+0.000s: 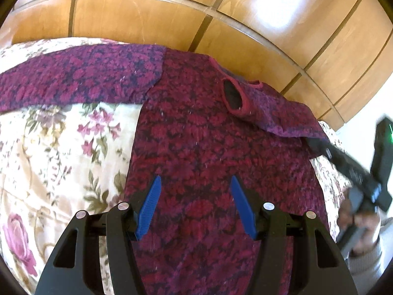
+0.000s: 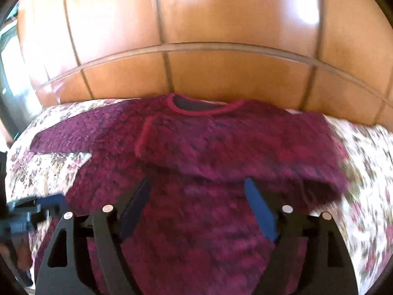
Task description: Fold small clothes
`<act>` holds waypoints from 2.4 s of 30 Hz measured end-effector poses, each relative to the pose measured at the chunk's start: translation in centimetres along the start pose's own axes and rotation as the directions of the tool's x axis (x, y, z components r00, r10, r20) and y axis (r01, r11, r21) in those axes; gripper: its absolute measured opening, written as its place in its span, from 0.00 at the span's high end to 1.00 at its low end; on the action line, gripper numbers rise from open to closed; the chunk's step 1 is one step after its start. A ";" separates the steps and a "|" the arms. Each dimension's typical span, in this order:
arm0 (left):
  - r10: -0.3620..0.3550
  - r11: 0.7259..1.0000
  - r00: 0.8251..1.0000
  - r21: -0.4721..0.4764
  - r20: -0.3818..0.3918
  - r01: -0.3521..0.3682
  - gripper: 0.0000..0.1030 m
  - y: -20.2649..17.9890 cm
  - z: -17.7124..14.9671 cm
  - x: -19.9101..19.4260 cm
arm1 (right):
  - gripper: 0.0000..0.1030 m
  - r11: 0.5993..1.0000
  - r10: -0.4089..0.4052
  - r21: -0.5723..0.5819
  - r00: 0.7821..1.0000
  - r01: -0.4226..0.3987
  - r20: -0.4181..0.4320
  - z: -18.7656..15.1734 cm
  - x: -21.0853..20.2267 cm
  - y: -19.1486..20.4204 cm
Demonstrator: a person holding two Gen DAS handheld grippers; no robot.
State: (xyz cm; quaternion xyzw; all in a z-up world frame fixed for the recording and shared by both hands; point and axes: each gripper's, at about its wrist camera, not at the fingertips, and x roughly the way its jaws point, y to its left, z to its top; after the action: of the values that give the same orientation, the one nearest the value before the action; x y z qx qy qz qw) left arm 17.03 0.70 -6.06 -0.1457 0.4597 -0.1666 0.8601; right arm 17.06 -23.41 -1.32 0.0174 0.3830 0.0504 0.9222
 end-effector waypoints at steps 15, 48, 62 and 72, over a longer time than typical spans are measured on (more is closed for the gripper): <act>0.005 0.986 1.000 0.164 0.010 -0.007 0.44 -6.1 3.3 1.4 | 0.21 0.935 0.008 0.354 0.999 0.008 -0.045 -10.0 -3.3 -6.6; -0.046 0.998 0.989 0.057 0.143 0.038 0.98 -6.0 16.0 3.6 | 0.32 0.845 -0.100 0.530 0.994 0.067 0.033 -5.0 0.0 -15.5; 0.057 0.998 0.996 -0.007 0.067 -0.057 0.98 -1.2 12.6 7.4 | 0.38 0.933 -0.075 0.355 0.997 0.064 0.017 0.0 4.4 -11.7; 0.158 0.987 0.987 -0.034 0.017 -0.157 0.97 1.4 12.0 10.5 | 0.28 0.919 -0.145 0.350 0.982 0.179 -0.121 -1.1 9.3 -13.3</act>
State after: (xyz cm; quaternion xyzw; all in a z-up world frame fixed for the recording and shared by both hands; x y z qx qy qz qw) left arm 32.75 -1.28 -7.96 -0.1245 0.4638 -0.0892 0.8726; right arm 23.88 -35.64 -9.59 0.1518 0.4284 -0.0962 0.8855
